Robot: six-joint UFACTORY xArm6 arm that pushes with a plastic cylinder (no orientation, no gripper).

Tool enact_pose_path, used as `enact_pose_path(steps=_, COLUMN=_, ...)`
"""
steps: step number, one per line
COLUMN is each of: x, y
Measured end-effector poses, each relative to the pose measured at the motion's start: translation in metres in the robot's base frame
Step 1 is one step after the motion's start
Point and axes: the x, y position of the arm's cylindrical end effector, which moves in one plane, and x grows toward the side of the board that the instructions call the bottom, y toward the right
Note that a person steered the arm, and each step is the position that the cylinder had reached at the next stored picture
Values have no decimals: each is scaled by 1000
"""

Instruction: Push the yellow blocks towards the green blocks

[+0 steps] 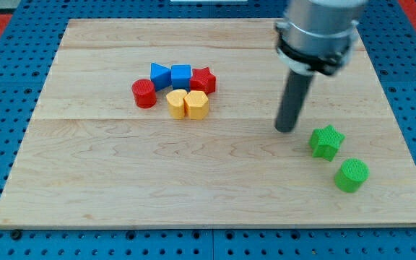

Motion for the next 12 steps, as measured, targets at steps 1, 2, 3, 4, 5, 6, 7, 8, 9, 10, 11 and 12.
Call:
enact_pose_path(steps=1, x=-27, y=-4)
enact_pose_path(steps=2, x=-28, y=-4)
enact_pose_path(steps=3, x=-30, y=-4)
enact_pose_path(steps=4, x=-30, y=-4)
enact_pose_path(steps=5, x=-10, y=-23)
enact_pose_path(steps=6, x=27, y=-129)
enact_pose_path(steps=7, x=12, y=-212)
enact_pose_path(steps=8, x=-16, y=-220)
enact_pose_path(steps=9, x=-24, y=-196)
enact_pose_path(steps=10, x=-24, y=-140)
enact_pose_path(steps=11, x=-37, y=-152)
enact_pose_path(steps=12, x=-49, y=-154)
